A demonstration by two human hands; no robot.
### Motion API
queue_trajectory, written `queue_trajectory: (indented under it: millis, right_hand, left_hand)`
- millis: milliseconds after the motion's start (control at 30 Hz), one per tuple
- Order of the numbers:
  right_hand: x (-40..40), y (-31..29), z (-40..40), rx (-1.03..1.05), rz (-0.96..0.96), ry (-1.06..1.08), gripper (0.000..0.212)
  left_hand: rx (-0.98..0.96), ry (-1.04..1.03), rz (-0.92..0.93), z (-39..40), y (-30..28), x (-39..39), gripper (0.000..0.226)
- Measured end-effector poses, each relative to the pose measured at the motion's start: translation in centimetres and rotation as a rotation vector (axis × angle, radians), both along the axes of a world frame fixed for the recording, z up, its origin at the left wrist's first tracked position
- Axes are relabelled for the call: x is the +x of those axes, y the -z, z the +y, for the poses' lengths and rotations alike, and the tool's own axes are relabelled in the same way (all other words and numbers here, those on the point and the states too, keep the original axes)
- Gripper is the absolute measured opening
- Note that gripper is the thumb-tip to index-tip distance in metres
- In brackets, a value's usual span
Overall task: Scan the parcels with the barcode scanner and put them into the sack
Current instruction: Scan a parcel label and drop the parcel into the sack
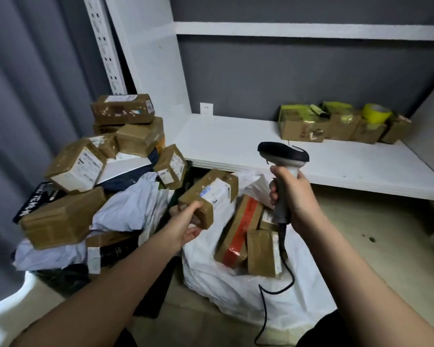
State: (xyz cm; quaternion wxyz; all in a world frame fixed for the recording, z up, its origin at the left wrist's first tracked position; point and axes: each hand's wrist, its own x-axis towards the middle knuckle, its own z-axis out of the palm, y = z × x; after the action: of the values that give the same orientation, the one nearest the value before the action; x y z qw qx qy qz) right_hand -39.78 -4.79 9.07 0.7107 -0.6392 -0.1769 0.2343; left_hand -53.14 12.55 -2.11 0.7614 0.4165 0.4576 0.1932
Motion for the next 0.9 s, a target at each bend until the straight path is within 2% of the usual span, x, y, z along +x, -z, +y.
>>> queue_trajectory:
  millis: [100,167,400,600,667,800,900]
  right_hand:
    - [3.0,1.4,-2.0,-0.098,-0.002,0.053,0.011]
    - [4.7,2.8,-3.2,-0.168,0.011,0.068,0.011]
    - [7.4,6.3,-4.7,-0.207,0.151,0.065,0.014]
    - [8.2,7.6,-3.3,-0.183,0.18,0.008,0.015]
    - [8.3,7.9,-2.9,-0.167,0.187,0.004,0.012]
    - [7.8,7.9,-2.0,-0.203,0.19,-0.008,0.011]
    - [6.8,7.6,-1.0,-0.21,0.174,-0.013,0.014]
  left_hand:
    - [0.156,0.016,0.188,-1.5,3.2,1.7,0.069]
    - [0.186,0.015,0.252,-2.4,5.1,3.2,0.073]
    - [-0.081,-0.078,0.272,-1.8,10.2,10.6,0.068]
    - [-0.062,-0.027,0.237,1.7,13.6,17.1,0.072]
    - [-0.048,0.064,0.248,2.5,14.6,18.0,0.067]
    - [-0.016,0.259,0.31,2.2,14.3,16.7,0.037]
    - [0.075,0.397,0.366,2.0,11.5,14.1,0.034]
